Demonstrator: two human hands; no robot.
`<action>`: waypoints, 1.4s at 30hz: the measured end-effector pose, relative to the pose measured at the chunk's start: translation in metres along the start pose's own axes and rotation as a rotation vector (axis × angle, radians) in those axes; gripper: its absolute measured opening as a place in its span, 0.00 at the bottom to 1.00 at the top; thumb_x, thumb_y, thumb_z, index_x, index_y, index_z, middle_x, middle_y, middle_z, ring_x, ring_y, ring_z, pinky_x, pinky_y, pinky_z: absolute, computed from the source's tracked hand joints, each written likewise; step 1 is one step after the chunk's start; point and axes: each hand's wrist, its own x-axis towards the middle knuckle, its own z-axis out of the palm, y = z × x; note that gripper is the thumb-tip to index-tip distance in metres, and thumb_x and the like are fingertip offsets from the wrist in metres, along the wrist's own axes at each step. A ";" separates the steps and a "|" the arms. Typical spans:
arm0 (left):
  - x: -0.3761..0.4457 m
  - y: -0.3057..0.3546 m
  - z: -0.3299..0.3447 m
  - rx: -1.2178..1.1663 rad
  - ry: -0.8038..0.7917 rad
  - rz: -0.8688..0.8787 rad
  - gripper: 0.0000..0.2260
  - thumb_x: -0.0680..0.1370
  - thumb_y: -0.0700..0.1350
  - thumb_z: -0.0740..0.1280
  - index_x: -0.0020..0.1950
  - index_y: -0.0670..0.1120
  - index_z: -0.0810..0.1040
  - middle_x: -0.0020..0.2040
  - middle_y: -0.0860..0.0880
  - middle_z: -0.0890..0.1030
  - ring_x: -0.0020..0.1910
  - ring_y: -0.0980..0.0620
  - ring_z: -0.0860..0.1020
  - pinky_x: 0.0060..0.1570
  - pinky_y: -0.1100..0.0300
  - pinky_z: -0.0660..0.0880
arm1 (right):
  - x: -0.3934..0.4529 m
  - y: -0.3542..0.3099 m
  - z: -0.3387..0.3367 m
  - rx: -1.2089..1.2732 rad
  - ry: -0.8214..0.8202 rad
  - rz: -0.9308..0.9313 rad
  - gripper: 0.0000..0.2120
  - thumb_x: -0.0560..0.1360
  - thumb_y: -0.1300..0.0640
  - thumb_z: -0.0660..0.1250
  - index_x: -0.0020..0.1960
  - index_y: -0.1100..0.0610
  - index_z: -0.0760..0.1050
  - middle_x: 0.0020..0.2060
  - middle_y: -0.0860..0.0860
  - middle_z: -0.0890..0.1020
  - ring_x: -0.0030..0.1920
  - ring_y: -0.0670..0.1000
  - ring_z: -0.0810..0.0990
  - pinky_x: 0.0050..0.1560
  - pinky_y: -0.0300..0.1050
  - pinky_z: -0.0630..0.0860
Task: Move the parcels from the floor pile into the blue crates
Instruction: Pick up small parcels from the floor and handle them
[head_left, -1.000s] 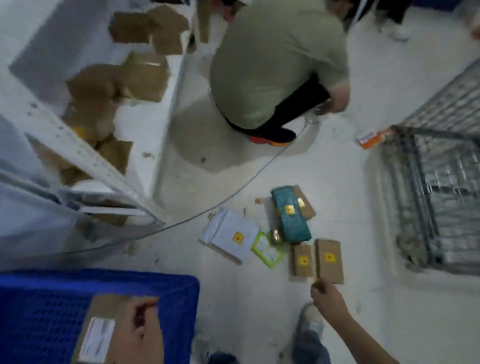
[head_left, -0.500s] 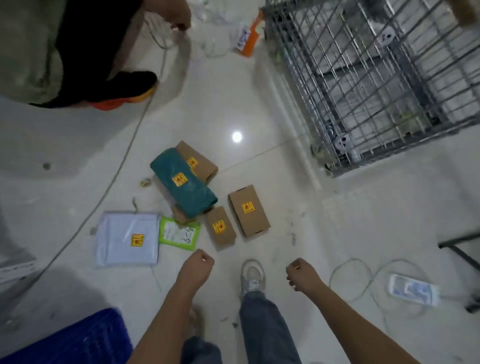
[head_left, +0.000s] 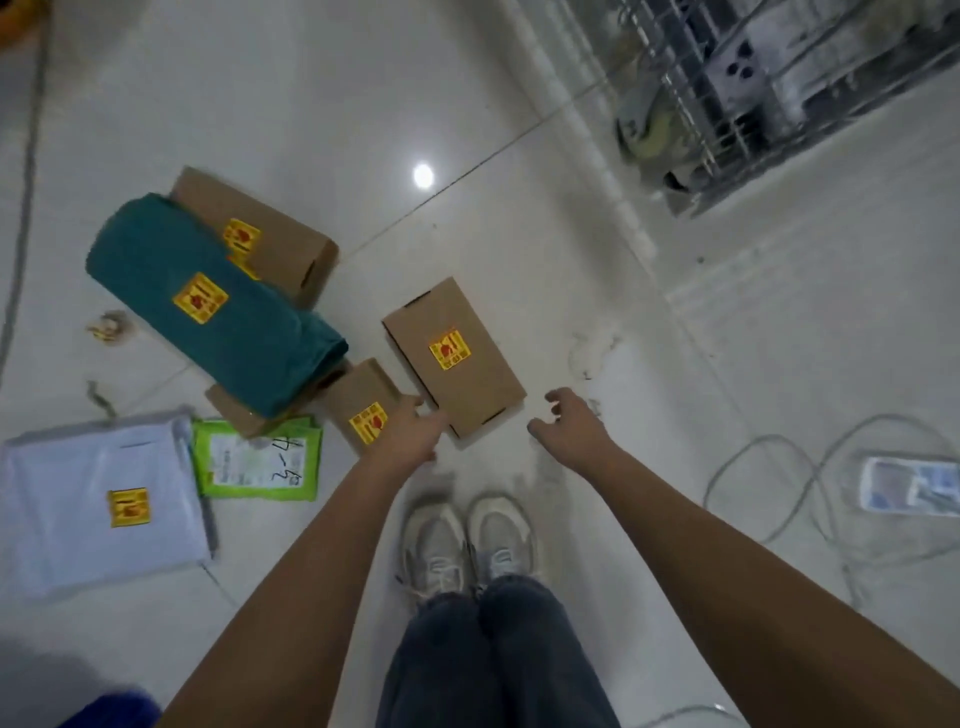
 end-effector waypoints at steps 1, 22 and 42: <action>0.012 -0.004 0.003 -0.013 -0.002 -0.003 0.29 0.75 0.52 0.65 0.73 0.46 0.60 0.54 0.43 0.77 0.49 0.45 0.78 0.44 0.54 0.78 | 0.013 0.001 0.005 0.013 0.001 -0.012 0.29 0.75 0.51 0.64 0.72 0.58 0.60 0.69 0.57 0.68 0.67 0.56 0.70 0.61 0.48 0.69; 0.046 -0.015 0.015 0.036 -0.016 0.233 0.41 0.70 0.46 0.73 0.76 0.52 0.51 0.62 0.51 0.69 0.61 0.49 0.71 0.52 0.66 0.76 | 0.058 -0.002 0.034 0.442 -0.018 0.096 0.27 0.66 0.46 0.74 0.58 0.55 0.66 0.46 0.51 0.77 0.44 0.48 0.79 0.40 0.40 0.77; -0.094 -0.008 -0.081 -0.691 0.111 0.285 0.19 0.73 0.41 0.69 0.64 0.50 0.76 0.55 0.52 0.82 0.50 0.56 0.81 0.45 0.62 0.77 | -0.082 -0.058 -0.042 0.483 0.057 0.041 0.36 0.74 0.42 0.65 0.75 0.52 0.55 0.70 0.55 0.69 0.67 0.56 0.71 0.66 0.56 0.70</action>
